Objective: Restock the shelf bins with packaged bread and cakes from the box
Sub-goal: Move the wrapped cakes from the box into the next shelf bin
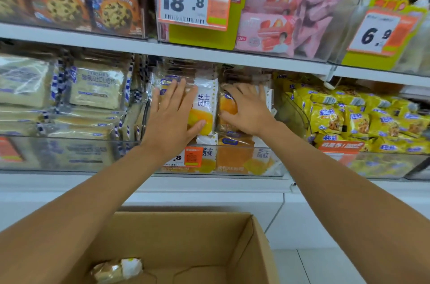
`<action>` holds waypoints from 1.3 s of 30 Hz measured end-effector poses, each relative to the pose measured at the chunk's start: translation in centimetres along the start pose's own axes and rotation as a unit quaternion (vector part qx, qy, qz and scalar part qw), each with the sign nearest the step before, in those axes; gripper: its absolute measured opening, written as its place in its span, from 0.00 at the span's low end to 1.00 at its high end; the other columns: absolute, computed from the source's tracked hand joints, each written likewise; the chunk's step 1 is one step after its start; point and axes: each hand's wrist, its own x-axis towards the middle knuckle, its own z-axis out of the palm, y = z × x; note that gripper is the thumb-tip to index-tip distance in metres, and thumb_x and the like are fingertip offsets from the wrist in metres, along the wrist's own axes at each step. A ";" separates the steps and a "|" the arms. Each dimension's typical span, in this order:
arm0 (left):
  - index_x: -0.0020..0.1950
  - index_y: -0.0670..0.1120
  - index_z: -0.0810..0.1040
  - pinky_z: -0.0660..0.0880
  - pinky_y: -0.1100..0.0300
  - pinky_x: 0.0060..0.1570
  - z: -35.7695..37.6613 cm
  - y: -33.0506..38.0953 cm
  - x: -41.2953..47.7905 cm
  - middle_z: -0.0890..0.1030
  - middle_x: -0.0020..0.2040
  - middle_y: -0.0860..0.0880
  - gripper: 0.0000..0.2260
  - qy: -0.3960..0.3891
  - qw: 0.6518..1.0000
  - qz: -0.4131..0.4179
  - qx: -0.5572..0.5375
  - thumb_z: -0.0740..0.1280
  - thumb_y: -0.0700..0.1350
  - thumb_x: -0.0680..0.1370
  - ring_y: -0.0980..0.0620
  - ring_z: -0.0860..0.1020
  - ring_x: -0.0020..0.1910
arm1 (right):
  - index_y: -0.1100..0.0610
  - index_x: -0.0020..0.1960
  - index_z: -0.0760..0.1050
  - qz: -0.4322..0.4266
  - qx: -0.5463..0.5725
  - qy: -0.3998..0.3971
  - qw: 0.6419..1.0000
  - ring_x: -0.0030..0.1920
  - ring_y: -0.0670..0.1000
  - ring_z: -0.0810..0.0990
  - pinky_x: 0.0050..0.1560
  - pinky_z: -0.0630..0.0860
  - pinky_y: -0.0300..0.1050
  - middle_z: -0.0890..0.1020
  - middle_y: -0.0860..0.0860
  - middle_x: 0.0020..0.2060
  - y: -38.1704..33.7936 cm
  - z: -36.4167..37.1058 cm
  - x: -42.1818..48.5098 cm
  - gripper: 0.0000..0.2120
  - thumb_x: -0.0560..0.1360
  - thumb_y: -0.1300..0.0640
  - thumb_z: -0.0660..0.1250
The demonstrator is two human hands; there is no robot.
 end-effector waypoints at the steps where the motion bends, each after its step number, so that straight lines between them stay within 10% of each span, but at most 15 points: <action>1: 0.80 0.48 0.54 0.41 0.43 0.76 0.3 0.0 0.0 0.53 0.80 0.44 0.33 0.011 1.000 0.002 0.001 0.48 0.65 0.79 0.45 0.49 0.79 | 0.51 0.75 0.63 -0.023 -0.001 0.009 1.000 0.73 0.54 0.62 0.73 0.46 0.61 0.68 0.51 0.70 0.3 0.4 -0.1 0.34 0.73 0.37 0.60; 15: 0.80 0.48 0.54 0.42 0.43 0.76 0.4 -0.2 -0.1 0.51 0.80 0.43 0.35 0.028 0.999 0.007 -0.034 0.56 0.64 0.78 0.46 0.47 0.80 | 0.52 0.75 0.64 -0.014 -0.007 0.079 0.997 0.73 0.59 0.62 0.76 0.51 0.56 0.68 0.57 0.71 -0.1 -0.4 -2.1 0.35 0.73 0.35 0.60; 20: 0.74 0.48 0.67 0.63 0.46 0.70 -2.1 1.0 -4.9 0.68 0.73 0.46 0.30 0.071 0.988 -0.053 -0.124 0.68 0.57 0.75 0.44 0.66 0.72 | 0.58 0.58 0.77 -0.002 0.043 0.129 0.991 0.54 0.58 0.75 0.54 0.70 0.51 0.78 0.55 0.52 -5.1 0.0 -8.5 0.21 0.72 0.45 0.64; 24: 0.65 0.48 0.75 0.70 0.54 0.58 -1.2 0.6 -13.7 0.77 0.60 0.48 0.20 -0.035 0.970 -0.131 -0.202 0.70 0.54 0.76 0.47 0.75 0.58 | 0.58 0.60 0.77 -0.017 0.078 -0.016 0.997 0.53 0.58 0.76 0.54 0.70 0.51 0.78 0.55 0.52 -9.0 3.7 -16.3 0.16 0.75 0.52 0.66; 29: 0.67 0.50 0.74 0.73 0.52 0.63 4.8 -3.2 -26.8 0.77 0.64 0.49 0.23 -0.246 0.897 -0.295 -0.216 0.71 0.56 0.75 0.51 0.75 0.62 | 0.53 0.67 0.73 0.013 0.106 -0.237 0.966 0.66 0.51 0.70 0.68 0.64 0.46 0.73 0.50 0.65 -12.4 10.7 -24.7 0.18 0.79 0.52 0.62; 34: 0.71 0.43 0.71 0.66 0.55 0.66 12.8 -6.6 -32.7 0.73 0.69 0.43 0.31 -0.295 0.845 -0.390 -0.218 0.77 0.46 0.71 0.45 0.70 0.68 | 0.51 0.71 0.68 0.078 0.107 -0.378 0.916 0.71 0.52 0.65 0.70 0.61 0.47 0.66 0.50 0.72 -12.8 19.2 -28.1 0.21 0.79 0.54 0.63; 39: 0.69 0.45 0.73 0.68 0.49 0.62 18.6 -9.9 -36.5 0.76 0.65 0.43 0.27 -0.317 0.890 -0.311 -0.100 0.75 0.43 0.72 0.40 0.73 0.63 | 0.54 0.71 0.69 0.141 0.156 -0.428 0.879 0.71 0.55 0.66 0.69 0.63 0.46 0.66 0.51 0.71 -13.3 24.6 -30.1 0.20 0.79 0.54 0.63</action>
